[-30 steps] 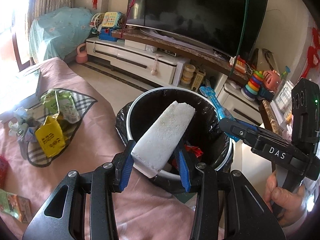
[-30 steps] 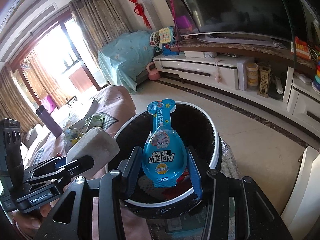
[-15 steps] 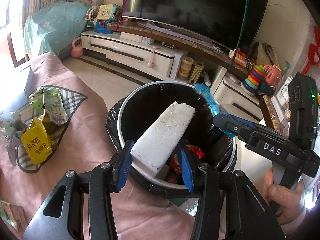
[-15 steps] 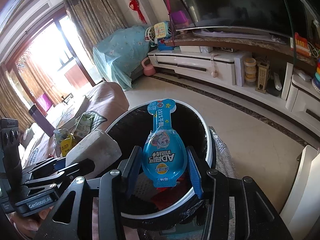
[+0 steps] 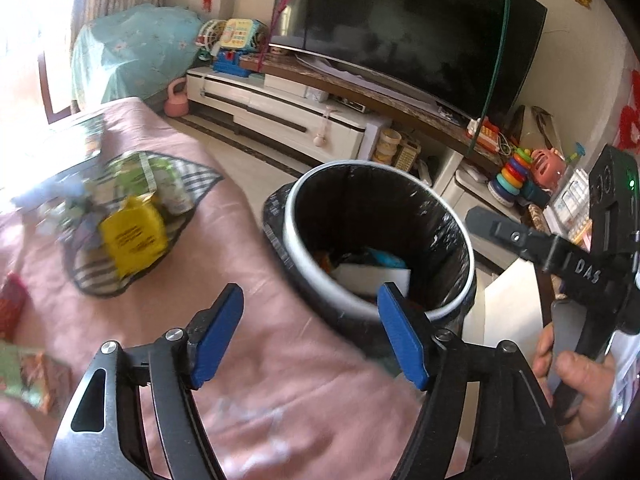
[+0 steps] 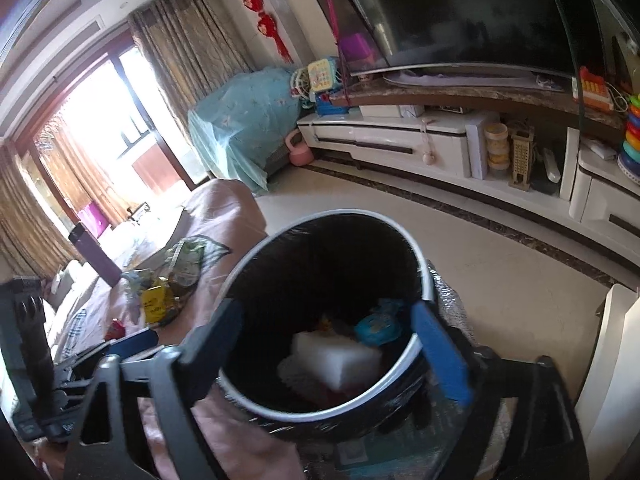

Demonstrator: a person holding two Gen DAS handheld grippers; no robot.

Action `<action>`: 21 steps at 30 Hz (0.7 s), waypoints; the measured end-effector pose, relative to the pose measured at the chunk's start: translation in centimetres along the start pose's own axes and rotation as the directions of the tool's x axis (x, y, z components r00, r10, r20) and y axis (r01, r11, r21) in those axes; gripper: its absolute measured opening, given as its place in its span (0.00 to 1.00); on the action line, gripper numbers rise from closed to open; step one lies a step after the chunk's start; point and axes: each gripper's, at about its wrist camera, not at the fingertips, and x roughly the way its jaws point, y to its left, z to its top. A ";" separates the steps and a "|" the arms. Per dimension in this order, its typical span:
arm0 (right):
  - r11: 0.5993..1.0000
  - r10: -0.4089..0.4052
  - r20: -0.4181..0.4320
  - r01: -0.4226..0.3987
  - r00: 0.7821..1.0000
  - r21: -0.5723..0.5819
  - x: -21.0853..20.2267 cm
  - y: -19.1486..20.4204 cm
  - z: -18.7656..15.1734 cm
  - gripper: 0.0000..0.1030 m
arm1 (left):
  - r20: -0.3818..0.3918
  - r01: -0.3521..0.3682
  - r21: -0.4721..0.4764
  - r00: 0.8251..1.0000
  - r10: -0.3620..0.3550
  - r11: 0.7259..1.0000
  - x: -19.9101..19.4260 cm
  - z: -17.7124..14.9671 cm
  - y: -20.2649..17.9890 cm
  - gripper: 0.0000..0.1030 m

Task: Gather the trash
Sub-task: 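Move both open tools back from the bin to the table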

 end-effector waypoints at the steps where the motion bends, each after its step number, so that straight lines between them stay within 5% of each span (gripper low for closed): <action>1: 1.000 0.007 -0.002 -0.007 1.000 -0.009 -0.2 0.7 -0.3 0.92 | 0.000 -0.002 -0.004 1.000 0.002 1.000 -0.3 -0.3 0.2 0.70; 21: 0.975 0.111 -0.108 -0.129 0.988 -0.179 1.0 12.5 -6.9 0.95 | 0.053 -0.130 -0.214 0.988 0.144 0.968 -10.3 -9.2 11.3 0.72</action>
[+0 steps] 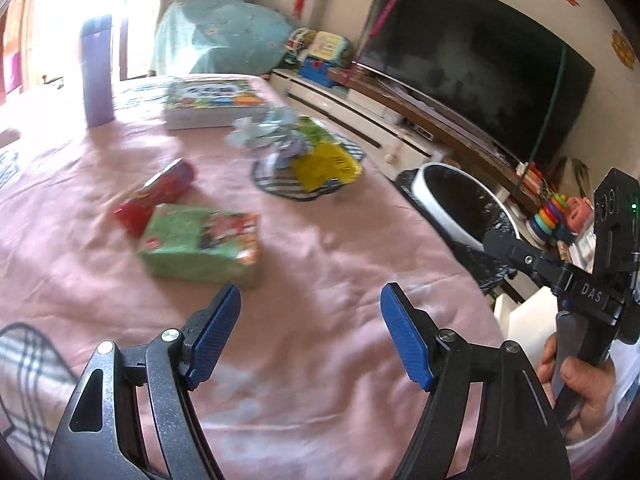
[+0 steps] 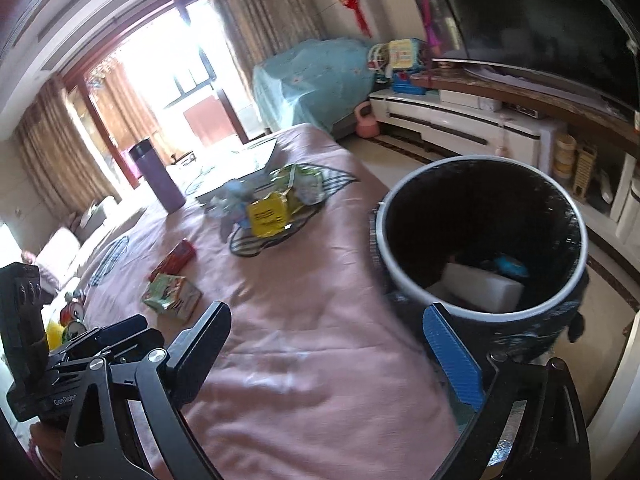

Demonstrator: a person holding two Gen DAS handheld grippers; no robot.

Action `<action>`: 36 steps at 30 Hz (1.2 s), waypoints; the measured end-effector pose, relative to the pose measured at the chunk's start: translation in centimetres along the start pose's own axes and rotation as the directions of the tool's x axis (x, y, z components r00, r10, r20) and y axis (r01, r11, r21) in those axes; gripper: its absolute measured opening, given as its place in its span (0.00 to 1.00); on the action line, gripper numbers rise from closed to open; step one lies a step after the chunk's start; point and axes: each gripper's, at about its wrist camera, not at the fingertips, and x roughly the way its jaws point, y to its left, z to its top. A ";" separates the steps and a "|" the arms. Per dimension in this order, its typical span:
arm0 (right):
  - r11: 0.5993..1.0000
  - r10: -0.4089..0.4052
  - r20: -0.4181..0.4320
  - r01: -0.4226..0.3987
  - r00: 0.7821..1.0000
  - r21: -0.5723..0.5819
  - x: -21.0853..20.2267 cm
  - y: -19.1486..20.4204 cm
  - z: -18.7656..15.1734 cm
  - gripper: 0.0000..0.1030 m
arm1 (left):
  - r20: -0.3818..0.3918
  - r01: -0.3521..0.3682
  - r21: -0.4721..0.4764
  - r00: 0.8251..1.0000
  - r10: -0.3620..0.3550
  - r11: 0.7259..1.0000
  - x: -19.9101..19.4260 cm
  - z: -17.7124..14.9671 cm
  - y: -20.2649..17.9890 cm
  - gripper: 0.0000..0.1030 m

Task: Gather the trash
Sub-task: 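Move both open tools back from the bin to the table, then grasp the green milk carton with the left tool while the right tool grasps the yellow snack bag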

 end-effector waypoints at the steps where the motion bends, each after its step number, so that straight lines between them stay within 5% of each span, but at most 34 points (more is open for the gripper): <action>1: 1.000 0.002 -0.002 -0.002 1.000 -0.004 0.2 0.4 -0.1 0.95 | 0.000 -0.003 -0.005 1.000 0.003 1.000 -0.1 -0.1 0.4 0.72; 16: 0.998 0.054 -0.052 -0.056 0.997 -0.032 4.0 3.9 0.1 0.95 | -0.010 -0.067 -0.124 0.998 0.066 0.990 -0.5 -0.5 5.9 0.84; 36: 0.995 0.083 -0.121 -0.090 0.989 -0.053 12.6 4.2 4.7 0.95 | -0.079 -0.213 -0.052 0.975 0.209 0.976 5.5 2.0 4.8 0.87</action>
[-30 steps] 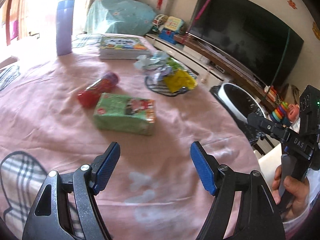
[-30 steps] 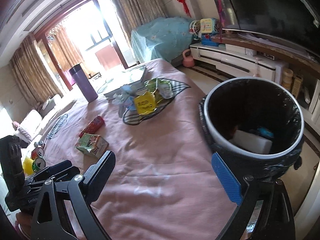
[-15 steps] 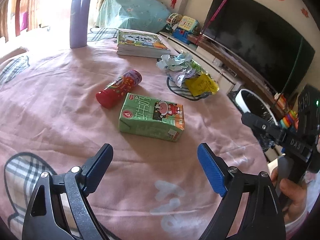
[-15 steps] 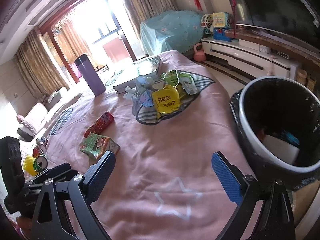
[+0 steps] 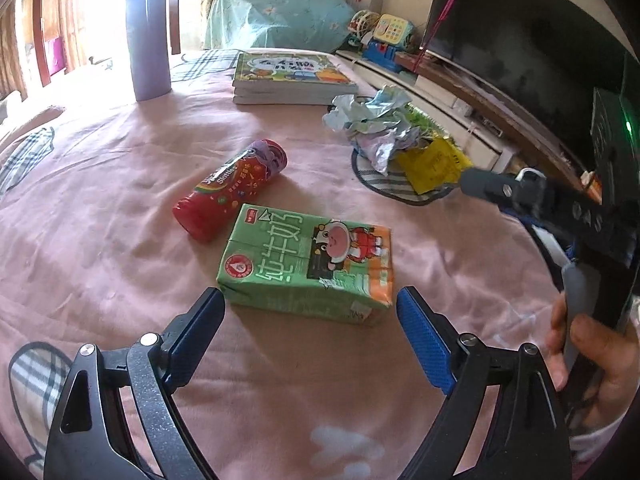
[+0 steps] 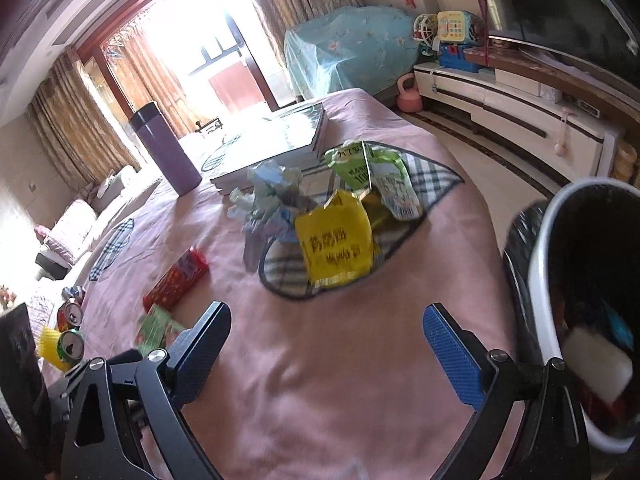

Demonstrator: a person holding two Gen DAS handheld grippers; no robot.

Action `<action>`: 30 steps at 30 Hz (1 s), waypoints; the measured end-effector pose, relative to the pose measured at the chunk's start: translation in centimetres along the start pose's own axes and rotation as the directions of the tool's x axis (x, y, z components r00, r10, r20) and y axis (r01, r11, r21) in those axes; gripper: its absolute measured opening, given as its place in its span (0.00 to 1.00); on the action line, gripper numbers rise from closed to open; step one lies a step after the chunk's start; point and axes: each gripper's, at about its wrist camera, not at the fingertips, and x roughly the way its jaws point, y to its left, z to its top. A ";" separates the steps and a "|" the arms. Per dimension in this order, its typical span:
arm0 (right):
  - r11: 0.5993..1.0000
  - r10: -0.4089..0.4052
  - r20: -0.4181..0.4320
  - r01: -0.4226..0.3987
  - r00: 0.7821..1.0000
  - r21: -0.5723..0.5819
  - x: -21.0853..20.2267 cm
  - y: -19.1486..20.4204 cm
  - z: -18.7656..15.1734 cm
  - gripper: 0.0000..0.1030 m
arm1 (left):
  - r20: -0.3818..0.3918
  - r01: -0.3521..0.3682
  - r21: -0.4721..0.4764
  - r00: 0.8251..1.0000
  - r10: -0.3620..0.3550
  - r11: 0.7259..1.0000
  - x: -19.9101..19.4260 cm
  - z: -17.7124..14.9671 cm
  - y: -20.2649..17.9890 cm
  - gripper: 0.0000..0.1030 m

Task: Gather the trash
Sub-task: 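Grasp the green milk carton with the left tool while the right tool grasps the yellow snack bag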

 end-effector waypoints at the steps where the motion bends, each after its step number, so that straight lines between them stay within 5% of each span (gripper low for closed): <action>1: 1.000 0.000 -0.006 0.000 1.000 0.000 0.6 -0.1 0.4 0.95 | -0.005 -0.008 0.001 1.000 0.008 1.000 0.3 0.1 0.0 0.87; 5: 1.000 -0.013 -0.019 0.013 1.000 -0.008 2.0 -0.3 1.1 0.90 | 0.009 -0.013 0.012 1.000 0.013 1.000 0.6 0.4 0.0 0.87; 7: 1.000 -0.022 -0.025 0.022 0.999 -0.017 2.3 -0.2 1.0 0.57 | 0.012 -0.004 0.014 1.000 0.004 1.000 0.6 0.4 0.0 0.85; 9: 1.000 -0.021 -0.032 0.021 0.999 -0.016 2.4 -0.3 0.8 0.31 | 0.015 0.033 0.018 0.999 -0.033 0.999 0.5 0.4 0.0 0.53; 11: 1.000 -0.016 -0.019 0.015 1.000 -0.017 1.9 -0.4 0.5 0.21 | 0.004 0.065 0.029 0.998 -0.065 0.997 0.6 0.3 -0.1 0.33; 12: 1.000 -0.018 -0.014 0.018 1.000 -0.020 1.6 -0.3 0.3 0.06 | 0.004 0.078 0.033 0.997 -0.078 0.996 0.6 0.3 -0.2 0.21; 13: 1.000 -0.018 -0.012 0.017 1.000 -0.019 1.3 -0.3 0.2 0.00 | 0.005 0.092 0.038 0.996 -0.092 0.995 0.5 0.2 -0.3 0.18; 20: 1.000 0.016 0.012 -0.016 1.000 -0.007 -1.3 -0.3 -0.7 0.01 | 0.029 0.118 0.044 0.992 -0.119 0.992 -0.6 -0.4 0.0 0.14; 26: 0.999 0.025 0.035 -0.026 0.999 0.025 -2.1 -0.2 -0.6 0.11 | 0.042 0.129 0.050 0.990 -0.131 0.990 -1.7 -1.0 0.6 0.13; 27: 0.999 0.025 0.033 -0.026 0.999 0.029 -2.2 -0.2 -0.7 0.16 | 0.042 0.134 0.050 0.990 -0.136 0.990 -1.8 -1.2 0.8 0.13; 29: 0.998 0.034 0.040 -0.036 0.999 0.050 -2.3 -0.3 -0.7 0.45 | 0.034 0.142 0.047 0.989 -0.143 0.989 -2.1 -1.6 1.1 0.13; 30: 0.998 0.035 0.053 -0.038 0.998 0.058 -2.4 -0.3 -0.8 0.69 | 0.027 0.149 0.042 0.988 -0.150 0.988 -2.2 -1.8 1.2 0.13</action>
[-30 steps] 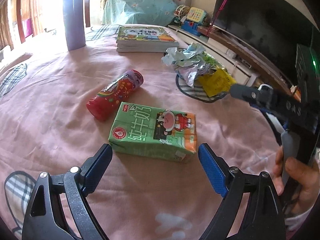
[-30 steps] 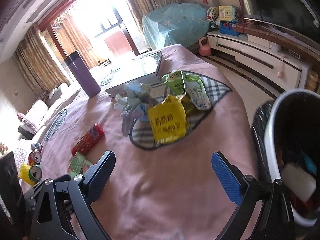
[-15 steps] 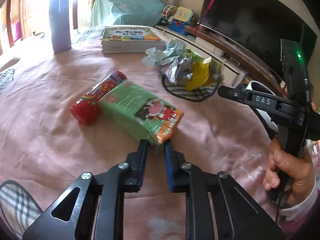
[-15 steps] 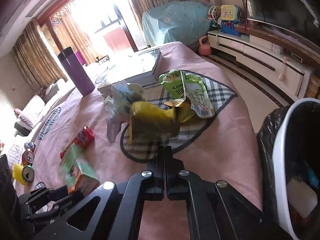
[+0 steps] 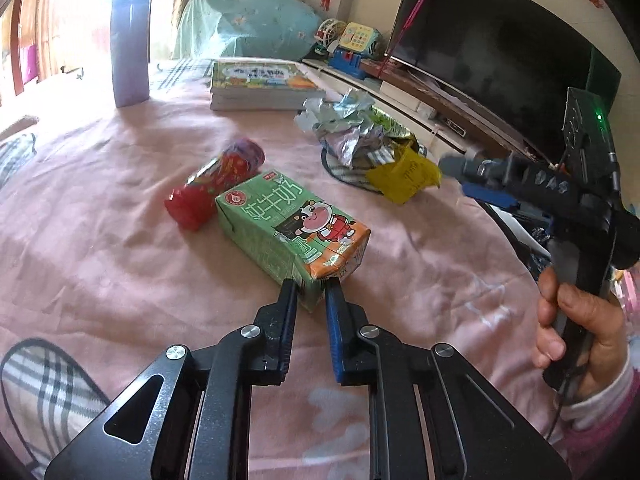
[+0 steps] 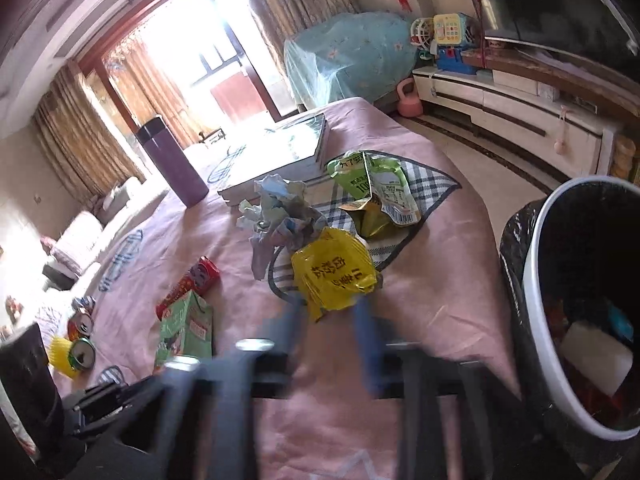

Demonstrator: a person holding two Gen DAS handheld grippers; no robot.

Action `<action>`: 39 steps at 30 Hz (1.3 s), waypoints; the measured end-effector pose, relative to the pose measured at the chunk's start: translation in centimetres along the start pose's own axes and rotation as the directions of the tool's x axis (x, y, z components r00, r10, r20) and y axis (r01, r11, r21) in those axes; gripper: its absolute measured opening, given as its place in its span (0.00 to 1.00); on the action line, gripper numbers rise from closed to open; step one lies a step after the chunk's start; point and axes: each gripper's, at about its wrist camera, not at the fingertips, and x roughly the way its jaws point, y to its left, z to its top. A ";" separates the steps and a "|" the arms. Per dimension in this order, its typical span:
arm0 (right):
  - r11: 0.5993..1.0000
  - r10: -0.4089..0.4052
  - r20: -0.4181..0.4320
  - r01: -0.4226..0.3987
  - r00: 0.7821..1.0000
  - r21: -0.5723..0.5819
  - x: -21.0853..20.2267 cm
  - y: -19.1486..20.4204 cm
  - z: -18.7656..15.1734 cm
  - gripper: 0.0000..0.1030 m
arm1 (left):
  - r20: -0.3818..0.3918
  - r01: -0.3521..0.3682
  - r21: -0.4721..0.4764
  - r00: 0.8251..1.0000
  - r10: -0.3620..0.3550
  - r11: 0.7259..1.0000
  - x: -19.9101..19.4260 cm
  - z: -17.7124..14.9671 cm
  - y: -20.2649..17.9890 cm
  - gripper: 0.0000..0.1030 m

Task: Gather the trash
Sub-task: 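Grasp the green milk carton with the left tool while the right tool grasps the yellow snack bag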

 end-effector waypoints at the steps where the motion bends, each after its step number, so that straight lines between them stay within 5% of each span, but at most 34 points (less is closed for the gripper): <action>1: 1.000 -0.007 0.013 0.007 1.000 0.000 0.0 0.0 0.0 0.76 | -0.018 0.021 -0.013 1.000 -0.021 1.000 0.0 -0.2 0.3 0.13; 5: 1.000 -0.015 -0.005 0.015 1.000 0.006 1.6 -0.3 0.8 0.76 | -0.048 0.032 -0.046 0.998 -0.035 0.998 -0.2 -0.6 1.0 0.15; 7: 1.000 -0.019 -0.032 0.020 0.999 0.014 3.1 -0.8 1.2 0.73 | -0.034 0.030 -0.052 0.999 -0.032 0.998 -0.6 -0.4 1.0 0.25; 8: 1.000 -0.010 -0.042 0.011 0.999 0.018 3.6 -0.9 1.3 0.71 | -0.028 0.021 -0.060 0.999 -0.023 0.998 -0.8 -0.2 0.8 0.42; 9: 1.000 -0.005 -0.057 0.006 0.998 0.018 4.1 -1.0 1.3 0.54 | -0.020 0.011 -0.069 1.000 -0.012 0.998 -1.0 0.1 0.7 0.63; 11: 1.000 0.009 -0.067 -0.008 0.998 0.018 4.5 -1.0 1.1 0.41 | 0.002 -0.009 -0.084 1.000 0.009 0.996 -1.2 0.7 0.5 0.77; 12: 1.000 0.012 -0.059 -0.012 0.998 0.010 4.2 -0.8 1.0 0.33 | 0.009 -0.011 -0.092 1.000 0.012 0.996 -1.2 1.1 0.5 0.77; 13: 1.000 0.003 -0.053 -0.004 0.999 -0.007 3.9 -0.5 0.8 0.14 | 0.008 -0.011 -0.105 1.000 0.012 0.994 -0.9 1.5 0.4 0.77; 15: 1.000 0.005 -0.045 -0.006 0.999 -0.019 3.1 -0.3 0.4 0.00 | -0.004 -0.017 -0.127 1.000 0.016 0.992 -0.3 2.0 0.5 0.77; 22: 0.999 0.044 -0.030 -0.044 0.999 0.000 0.7 -0.8 -0.6 0.04 | -0.075 -0.050 -0.145 0.996 0.039 0.988 2.9 2.8 -0.1 0.76; 25: 0.997 0.073 -0.049 -0.071 0.996 0.036 0.9 -1.1 -0.5 0.10 | -0.058 -0.060 -0.113 0.997 0.054 0.992 2.8 2.6 -0.5 0.59; 26: 0.996 0.081 -0.053 -0.079 0.995 0.034 1.0 -0.9 -0.4 0.14 | -0.047 -0.051 -0.104 0.998 0.046 0.993 2.6 2.5 -0.5 0.56; 28: 0.994 0.110 -0.062 -0.108 0.992 0.034 1.3 -0.3 -0.5 0.41 | -0.034 -0.046 -0.077 0.998 0.044 0.996 2.0 2.2 -0.5 0.53; 30: 0.991 0.130 -0.072 -0.128 0.989 0.029 1.8 0.3 -0.5 0.51 | -0.029 -0.038 -0.058 0.999 0.036 0.998 1.4 1.8 -0.1 0.52; 38: 0.979 0.201 -0.137 -0.193 0.970 0.071 5.7 2.4 -0.8 0.52 | -0.033 -0.022 -0.014 0.999 0.022 1.000 -0.1 0.5 0.4 0.52; 39: 0.975 0.217 -0.147 -0.208 0.965 0.072 6.1 2.8 -0.9 0.46 | -0.032 -0.020 -0.009 0.999 0.020 1.000 -0.1 0.4 0.4 0.51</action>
